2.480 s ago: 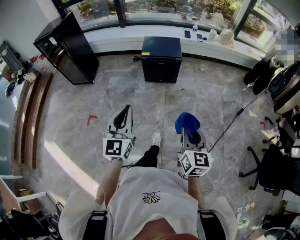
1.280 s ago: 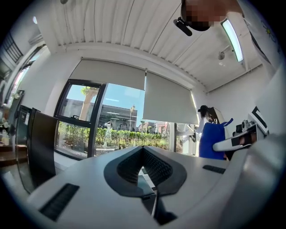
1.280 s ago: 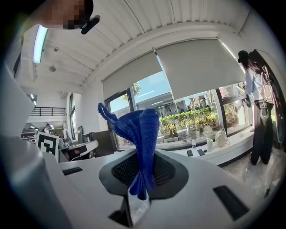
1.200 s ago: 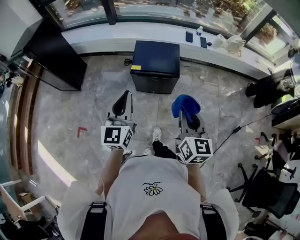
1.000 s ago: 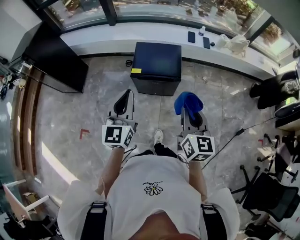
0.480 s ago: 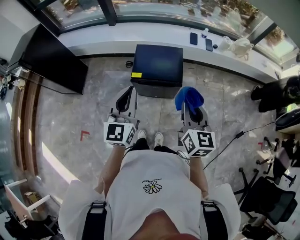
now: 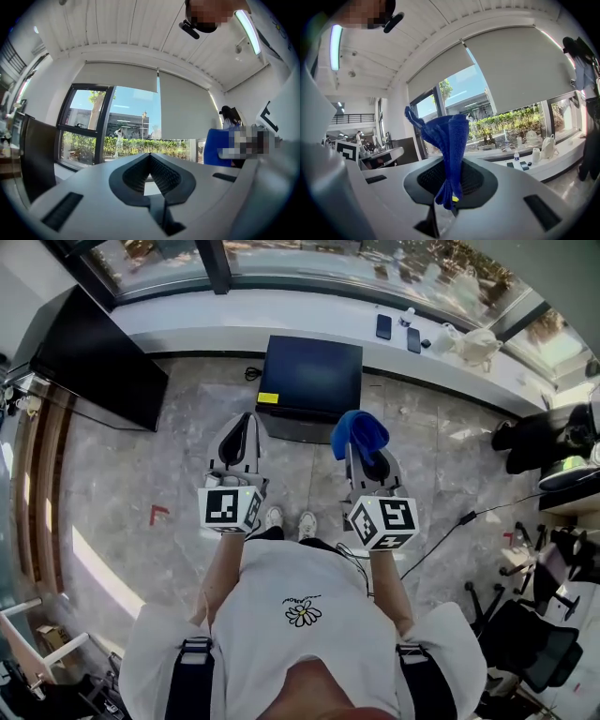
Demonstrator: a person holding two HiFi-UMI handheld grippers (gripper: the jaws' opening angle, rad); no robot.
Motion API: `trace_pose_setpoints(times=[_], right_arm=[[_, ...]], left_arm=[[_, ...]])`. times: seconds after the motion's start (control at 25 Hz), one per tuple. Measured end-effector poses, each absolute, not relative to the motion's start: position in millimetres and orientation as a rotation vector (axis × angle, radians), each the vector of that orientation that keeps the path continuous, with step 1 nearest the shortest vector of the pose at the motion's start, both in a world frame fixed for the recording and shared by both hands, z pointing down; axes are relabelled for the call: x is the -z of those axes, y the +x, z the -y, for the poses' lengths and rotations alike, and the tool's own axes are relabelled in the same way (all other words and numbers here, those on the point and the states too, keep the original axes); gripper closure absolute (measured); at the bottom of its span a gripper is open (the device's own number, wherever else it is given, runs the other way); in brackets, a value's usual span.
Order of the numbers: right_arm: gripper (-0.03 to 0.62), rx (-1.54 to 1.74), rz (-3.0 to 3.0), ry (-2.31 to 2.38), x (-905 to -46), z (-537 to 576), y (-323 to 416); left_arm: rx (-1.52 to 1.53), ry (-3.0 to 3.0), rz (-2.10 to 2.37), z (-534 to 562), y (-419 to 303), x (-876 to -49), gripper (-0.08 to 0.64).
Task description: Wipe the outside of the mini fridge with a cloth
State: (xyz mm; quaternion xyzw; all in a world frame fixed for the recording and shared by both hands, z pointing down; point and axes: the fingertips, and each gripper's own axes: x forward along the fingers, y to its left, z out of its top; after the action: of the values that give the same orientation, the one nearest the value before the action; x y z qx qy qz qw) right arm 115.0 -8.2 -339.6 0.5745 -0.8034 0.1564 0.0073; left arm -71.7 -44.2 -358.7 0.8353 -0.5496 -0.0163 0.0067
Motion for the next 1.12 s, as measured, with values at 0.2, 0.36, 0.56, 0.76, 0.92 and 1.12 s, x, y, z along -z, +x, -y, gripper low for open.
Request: trace_pose_setpoints(times=[0.2,0.36,0.56,0.76,0.92,1.12], right_arm=[[0.52,-0.44,2.504,1.806,342.0,17.6,120.5],[0.52,-0.489,2.465,1.86,330.3,23.2,129.1],[0.52,-0.525,2.438,1.862,315.1,26.7,130.6],[0.52,-0.518,2.427,1.87,293.5,47.5,134.0],[0.52,-0.461,2.473,1.849,253.0,63.8,124.9],[0.52,-0.494,2.463,1.859,155.4,83.9,115.9]], left_arm=[[-0.016,2.61,1.668,49.1,-64.6,336.1,0.555],[-0.044,2.629,1.644,62.1,-60.6,332.9,0.555],[-0.097,2.623,1.608,76.0,-57.1,315.5,0.555],[-0.084,2.648,1.568,96.8,-44.9,294.5,0.555],[-0.062,2.654,1.584,108.8,-44.0,247.6,0.555],[-0.094,2.582,1.619,120.6,-55.6,138.5,0.555]])
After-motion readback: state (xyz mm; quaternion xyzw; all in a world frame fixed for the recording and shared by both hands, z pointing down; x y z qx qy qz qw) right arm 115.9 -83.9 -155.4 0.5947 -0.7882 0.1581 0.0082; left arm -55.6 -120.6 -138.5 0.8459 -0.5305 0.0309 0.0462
